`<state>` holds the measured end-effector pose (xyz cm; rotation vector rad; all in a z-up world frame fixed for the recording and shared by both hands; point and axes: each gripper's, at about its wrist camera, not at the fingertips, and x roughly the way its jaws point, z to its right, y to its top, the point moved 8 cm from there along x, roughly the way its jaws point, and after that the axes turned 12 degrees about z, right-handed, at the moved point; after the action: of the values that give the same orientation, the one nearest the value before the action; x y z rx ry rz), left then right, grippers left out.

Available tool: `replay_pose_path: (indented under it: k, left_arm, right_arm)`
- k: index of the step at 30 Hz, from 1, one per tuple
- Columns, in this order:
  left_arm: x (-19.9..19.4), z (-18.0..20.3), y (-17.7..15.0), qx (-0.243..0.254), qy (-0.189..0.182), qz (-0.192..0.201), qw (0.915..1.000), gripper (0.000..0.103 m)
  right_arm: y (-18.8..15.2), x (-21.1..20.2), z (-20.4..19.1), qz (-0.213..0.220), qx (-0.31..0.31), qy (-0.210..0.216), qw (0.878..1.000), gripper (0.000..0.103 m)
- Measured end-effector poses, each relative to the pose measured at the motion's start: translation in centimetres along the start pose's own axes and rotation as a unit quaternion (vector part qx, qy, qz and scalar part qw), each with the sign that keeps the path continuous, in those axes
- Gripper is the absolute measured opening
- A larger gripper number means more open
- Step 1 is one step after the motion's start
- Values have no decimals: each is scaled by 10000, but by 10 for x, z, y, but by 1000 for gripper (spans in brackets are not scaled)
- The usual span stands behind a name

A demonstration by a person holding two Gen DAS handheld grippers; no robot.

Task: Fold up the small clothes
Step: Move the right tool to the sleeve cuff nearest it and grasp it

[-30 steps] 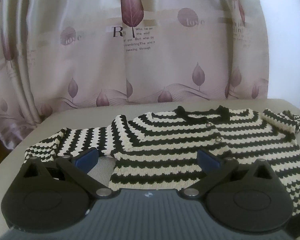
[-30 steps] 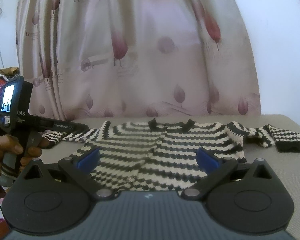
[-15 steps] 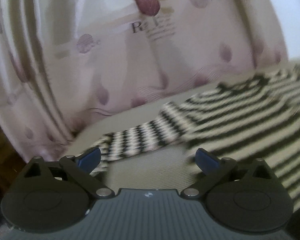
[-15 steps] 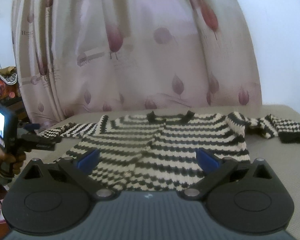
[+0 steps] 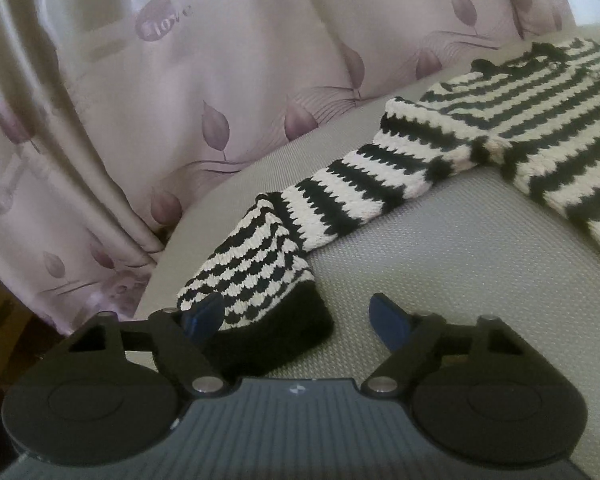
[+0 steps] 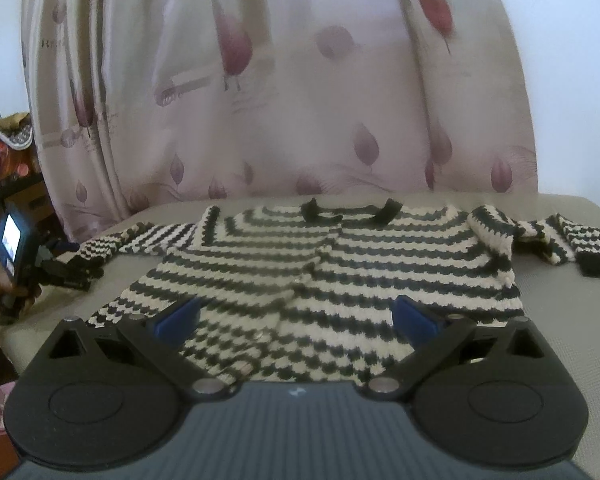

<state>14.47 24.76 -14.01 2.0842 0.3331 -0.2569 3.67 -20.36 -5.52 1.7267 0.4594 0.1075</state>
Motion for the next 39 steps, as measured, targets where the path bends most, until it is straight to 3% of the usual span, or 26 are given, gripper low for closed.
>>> replay_pose_path:
  k: [2, 3, 4, 7, 13, 18, 21, 24, 27, 28, 29, 31, 32, 35, 37, 39]
  left_arm:
    - [6, -6, -2, -167, -194, -71, 9996, 50]
    - [9, -7, -4, -331, -270, -169, 9989, 27]
    - [11, -9, -5, -480, -302, -255, 9981, 18]
    - [10, -26, -1, -886, -215, -180, 9957, 15]
    - [14, -100, 31, -1727, 543, 40, 9835, 14]
    - [33, -179, 43, -2387, 1484, -139, 9596, 14]
    - [43, -212, 35, -2642, 1836, -413, 9459, 14]
    - [60, -226, 22, -2746, 2009, -736, 9374, 14]
    - [79, -226, 7, -2632, 2088, -976, 9368, 22]
    - [82, -225, 4, -2526, 2173, -995, 9376, 32]
    - [81, -223, 3, -2404, 2293, -963, 9383, 42]
    - [75, -222, 5, -2276, 2603, -828, 9347, 88]
    - [70, -220, 8, -2255, 2757, -724, 9316, 94]
    - [56, -198, 30, -2230, 2623, -318, 9383, 94]
    - [41, -169, 50, -2406, 2199, -30, 9454, 94]
    - [25, -134, 67, -2747, 1678, 265, 9464, 94]
  right_arm:
    - [-1, 3, -1, -50, -10, -17, 10000, 103]
    - [-2, 4, -1, -76, -10, -23, 10000, 103]
    - [-3, 5, -2, -94, -8, -34, 9999, 103]
    - [-4, 8, -2, -140, 8, -47, 9999, 103]
    - [-6, 14, -5, -217, -82, -74, 9997, 103]
    - [-8, 18, -4, -267, -32, -110, 9996, 103]
    - [-10, 20, -2, -309, -11, -135, 9994, 103]
    - [-13, 23, 0, -355, 73, -143, 9992, 103]
    - [-15, 25, 2, -413, 155, -128, 9989, 103]
    - [-16, 25, 2, -414, 147, -136, 9989, 103]
    - [-16, 24, 2, -409, 128, -143, 9990, 103]
    - [-15, 22, 4, -389, 89, -161, 9991, 103]
    - [-14, 20, 5, -371, 77, -179, 9991, 103]
    - [-9, 13, 18, -240, 10, -347, 9991, 103]
    - [-2, 5, 36, -45, -96, -698, 9975, 103]
    - [7, -4, 62, 164, -116, -1097, 9938, 103]
